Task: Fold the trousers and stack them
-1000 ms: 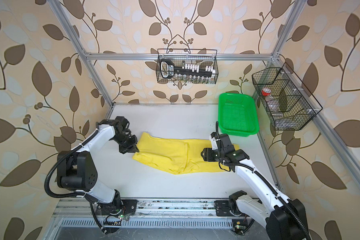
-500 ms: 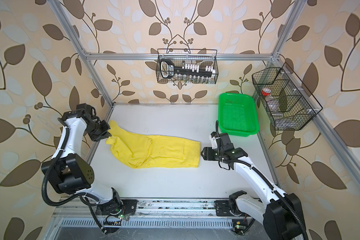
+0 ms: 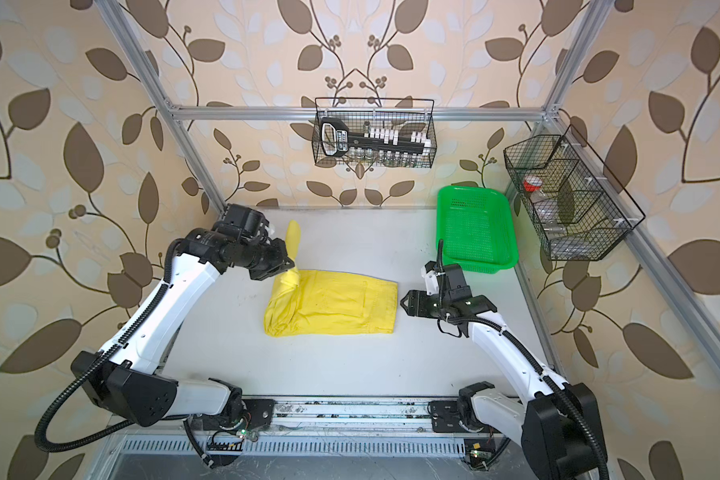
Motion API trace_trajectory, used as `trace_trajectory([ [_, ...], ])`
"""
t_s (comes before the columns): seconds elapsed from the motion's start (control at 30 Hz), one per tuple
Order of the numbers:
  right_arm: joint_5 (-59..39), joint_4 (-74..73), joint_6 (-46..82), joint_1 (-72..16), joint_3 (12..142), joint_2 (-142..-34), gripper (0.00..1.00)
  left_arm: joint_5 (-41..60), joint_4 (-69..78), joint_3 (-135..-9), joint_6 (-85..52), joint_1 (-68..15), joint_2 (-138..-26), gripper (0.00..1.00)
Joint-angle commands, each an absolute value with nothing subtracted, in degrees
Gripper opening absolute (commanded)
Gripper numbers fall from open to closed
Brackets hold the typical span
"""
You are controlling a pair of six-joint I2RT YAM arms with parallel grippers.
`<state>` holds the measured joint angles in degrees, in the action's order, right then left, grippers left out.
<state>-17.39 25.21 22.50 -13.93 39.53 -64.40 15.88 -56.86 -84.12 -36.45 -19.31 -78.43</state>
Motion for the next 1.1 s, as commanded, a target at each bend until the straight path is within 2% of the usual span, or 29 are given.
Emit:
trace_trajectory([
  [0.0,-19.9,22.1,23.9,-13.1,37.2,-66.4,0.76,13.8,-51.2,-83.8,-42.9,-24.7,-79.7,0.00],
  [0.23,-21.0,13.9,27.1,-13.1,32.1,-72.6,0.68,12.1,-45.8,-86.4,-44.7,-37.2,-88.2,0.00],
  [0.43,-22.9,6.0,30.7,-13.7,29.8,-77.6,0.57,12.4,-42.0,-89.1,-44.9,-43.0,-95.8,0.00],
  [0.83,-23.8,-3.0,34.8,-18.4,29.7,-86.1,0.44,16.9,-44.6,-99.6,-42.3,-47.1,-110.5,0.00],
  [1.07,-23.9,-1.8,34.3,-17.7,28.2,-83.8,0.41,18.6,-41.4,-99.4,-42.5,-47.3,-114.6,0.00],
])
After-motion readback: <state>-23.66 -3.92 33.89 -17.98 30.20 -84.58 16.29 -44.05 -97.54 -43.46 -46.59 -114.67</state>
